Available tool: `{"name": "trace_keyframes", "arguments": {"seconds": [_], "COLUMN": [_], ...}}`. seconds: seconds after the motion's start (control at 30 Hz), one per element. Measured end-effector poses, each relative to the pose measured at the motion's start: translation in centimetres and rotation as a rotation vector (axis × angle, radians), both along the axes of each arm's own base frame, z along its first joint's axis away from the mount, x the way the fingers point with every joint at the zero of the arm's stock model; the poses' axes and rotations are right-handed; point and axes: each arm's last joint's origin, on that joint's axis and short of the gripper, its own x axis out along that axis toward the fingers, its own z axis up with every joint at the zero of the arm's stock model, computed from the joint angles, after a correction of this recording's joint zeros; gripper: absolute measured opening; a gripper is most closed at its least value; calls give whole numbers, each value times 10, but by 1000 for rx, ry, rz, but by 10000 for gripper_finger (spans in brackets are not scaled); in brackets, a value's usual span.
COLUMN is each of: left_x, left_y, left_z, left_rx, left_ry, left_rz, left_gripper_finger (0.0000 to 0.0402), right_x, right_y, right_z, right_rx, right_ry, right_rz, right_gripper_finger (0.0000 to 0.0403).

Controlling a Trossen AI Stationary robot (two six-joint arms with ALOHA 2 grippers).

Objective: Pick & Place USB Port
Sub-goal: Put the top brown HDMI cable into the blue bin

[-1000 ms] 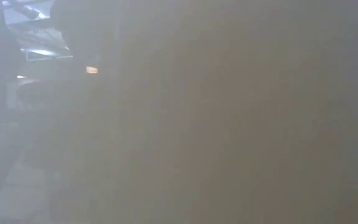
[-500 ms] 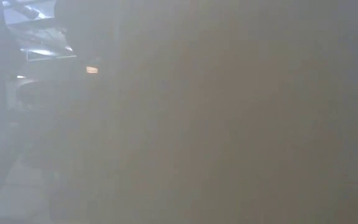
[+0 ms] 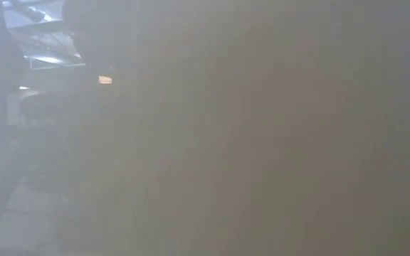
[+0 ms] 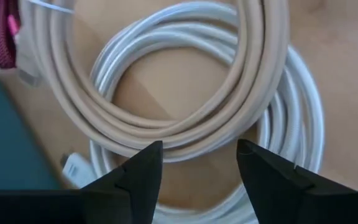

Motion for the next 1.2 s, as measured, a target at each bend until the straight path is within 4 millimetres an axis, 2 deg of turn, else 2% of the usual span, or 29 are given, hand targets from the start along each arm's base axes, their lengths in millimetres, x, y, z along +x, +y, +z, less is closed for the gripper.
{"name": "trace_keyframes", "arguments": {"seconds": [0.13, 0.23, 0.33, 0.47, 0.73, 0.93, 1.1, 1.2], "left_x": [0, -1, -1, -2, 0, 3, 13, 15], "left_y": [-3, -6, -8, -9, -2, 19, 55, 80], "left_z": [0, 0, -1, -1, 1, 2, 10, 16], "left_rx": [0, 0, -2, 7, 15, -33, -171, -253], "left_ry": [3, 3, 11, 17, -21, -76, -241, -343], "left_rz": [-11, -22, -22, 3, 99, 311, 420, 514], "left_gripper_finger": [106, 106, 106, 106, 106, 106, 106, 106], "right_x": [5, 8, 8, 8, 13, 19, 18, 8], "right_y": [-3, -5, -7, -6, -1, 3, 8, 16], "right_z": [-2, 1, 1, 1, 5, 34, 77, 103], "right_rx": [-25, -54, -78, -82, -99, -112, -155, -215], "right_ry": [-28, -61, -59, -58, -109, -254, -389, -442], "right_rz": [-65, -138, -184, -169, -177, -173, -166, -185], "right_gripper_finger": [184, 160, 109, 18, 2, 1, 1, 1]}}
